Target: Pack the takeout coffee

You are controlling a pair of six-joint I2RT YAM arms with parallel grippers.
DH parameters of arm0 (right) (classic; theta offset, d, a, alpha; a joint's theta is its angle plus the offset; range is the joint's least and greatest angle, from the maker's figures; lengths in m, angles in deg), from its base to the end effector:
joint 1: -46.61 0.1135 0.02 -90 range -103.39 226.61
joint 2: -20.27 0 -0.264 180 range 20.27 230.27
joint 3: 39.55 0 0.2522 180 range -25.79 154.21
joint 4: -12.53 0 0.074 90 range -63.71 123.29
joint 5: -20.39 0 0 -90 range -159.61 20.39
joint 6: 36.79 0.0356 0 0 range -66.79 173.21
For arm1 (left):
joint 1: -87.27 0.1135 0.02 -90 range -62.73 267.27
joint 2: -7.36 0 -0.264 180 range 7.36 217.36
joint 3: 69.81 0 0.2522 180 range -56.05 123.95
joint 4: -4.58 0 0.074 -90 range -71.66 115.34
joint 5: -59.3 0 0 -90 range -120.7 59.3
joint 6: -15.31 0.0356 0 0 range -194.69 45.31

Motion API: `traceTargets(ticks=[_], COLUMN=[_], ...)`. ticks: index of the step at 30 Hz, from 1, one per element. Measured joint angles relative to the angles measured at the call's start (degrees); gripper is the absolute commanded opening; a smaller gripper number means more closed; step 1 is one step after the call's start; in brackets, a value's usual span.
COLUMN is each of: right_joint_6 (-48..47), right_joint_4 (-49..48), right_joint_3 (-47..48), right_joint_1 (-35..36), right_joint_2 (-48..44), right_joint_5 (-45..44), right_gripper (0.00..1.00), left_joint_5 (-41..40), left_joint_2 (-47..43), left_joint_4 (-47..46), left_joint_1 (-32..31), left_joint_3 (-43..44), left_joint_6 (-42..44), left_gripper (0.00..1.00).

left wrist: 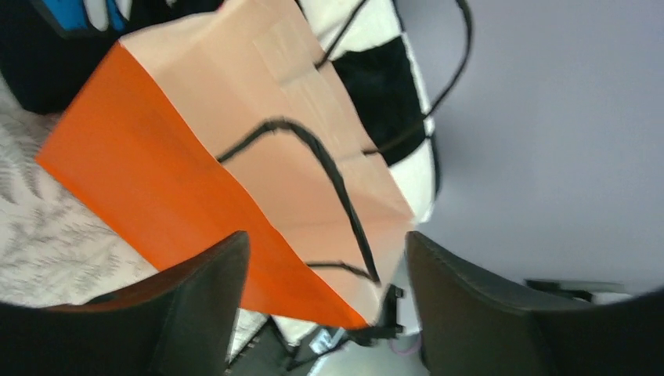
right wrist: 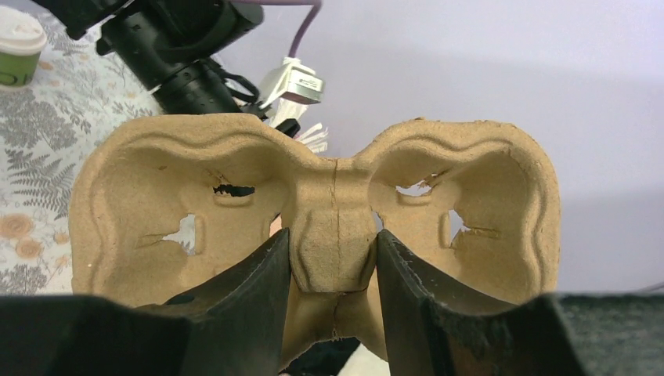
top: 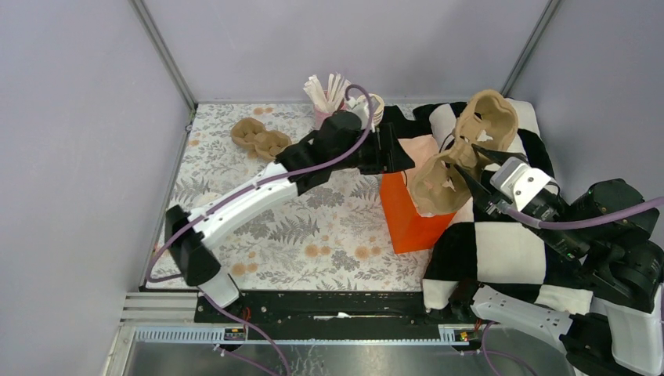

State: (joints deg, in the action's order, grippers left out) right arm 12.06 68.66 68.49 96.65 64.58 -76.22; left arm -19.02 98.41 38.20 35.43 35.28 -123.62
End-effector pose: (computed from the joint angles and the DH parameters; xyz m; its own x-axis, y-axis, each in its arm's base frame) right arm 0.0360 0.0365 0.5385 0.5168 -0.4010 -0.7564 -0.4623 0.6130 -0.6408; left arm 0.2242 -0.2970 0.4022 -0.8054 -0.1700 -0.5678 0.4272 0.4976 -0.7549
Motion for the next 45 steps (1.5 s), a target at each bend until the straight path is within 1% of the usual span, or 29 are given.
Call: traceTargets(ticks=[3, 6, 9, 10, 15, 19, 25, 27, 30, 33, 37, 40, 43, 45], right_joint_6=[0.1, 0.0, -0.3, -0.3, 0.0, 3.2, 8.8, 9.8, 10.9, 11.8, 14.5, 18.2, 21.2, 22.5], right_joint_4=[2.5, 5.0, 7.6, 8.2, 9.9, 9.0, 6.1, 4.9, 3.5, 3.6, 3.4, 2.4, 1.3, 0.5], right_joint_3=[0.1, 0.1, -0.1, -0.2, -0.9, -2.6, -5.3, -5.5, -5.4, -3.8, -1.2, -1.1, -0.9, -0.6], right_joint_1=[0.0, 0.0, 0.0, 0.0, 0.0, 0.0, 0.0, 0.0, 0.0, 0.0, 0.0, 0.0, 0.0, 0.0], right_joint_2=[-0.5, -0.7, -0.6, -0.5, 1.7, 4.5, 8.7, 10.0, 12.3, 15.7, 20.3, 22.2, 23.6, 24.2], right_joint_5=[-0.5, -1.4, -1.8, -1.7, 0.5, 3.9, 8.6, 10.1, 12.3, 15.0, 21.4, 26.8, 29.4, 29.3], right_gripper=[0.48, 0.47, 0.47, 0.47, 0.48, 0.46, 0.46, 0.46, 0.44, 0.45, 0.49, 0.47, 0.45, 0.46], left_joint_5=[-2.5, -4.6, -5.9, -5.9, -5.2, 0.2, 12.1, 17.6, 24.8, 31.0, 35.7, 38.3, 40.8, 42.4], left_joint_2=[4.3, 6.6, 6.9, 6.8, 4.7, 1.2, -9.0, -11.3, -12.5, -12.6, -12.6, -12.7, -13.3, -13.7], left_joint_4=[2.2, 5.1, 7.6, 7.8, 12.1, 16.5, 17.8, 17.8, 17.5, 17.3, 17.9, 18.1, 17.4, 16.4], left_joint_1=[-0.4, -0.4, -0.3, -0.3, 0.0, 2.9, 14.2, 17.3, 19.7, 22.0, 25.9, 28.3, 28.6, 28.3], left_joint_3=[4.8, 8.7, 10.9, 11.1, 11.3, 10.8, 1.8, -0.4, -2.6, -5.0, -7.0, -7.2, -7.5, -7.5], left_joint_6=[1.0, 2.2, 4.6, 5.4, 11.3, 13.5, 13.8, 13.8, 14.0, 14.1, 14.9, 15.8, 15.9, 15.9], left_gripper=[0.41, 0.20, 0.07, 0.00, 0.00, 0.00, 0.00, 0.00, 0.00, 0.00, 0.00, 0.00, 0.00, 0.00])
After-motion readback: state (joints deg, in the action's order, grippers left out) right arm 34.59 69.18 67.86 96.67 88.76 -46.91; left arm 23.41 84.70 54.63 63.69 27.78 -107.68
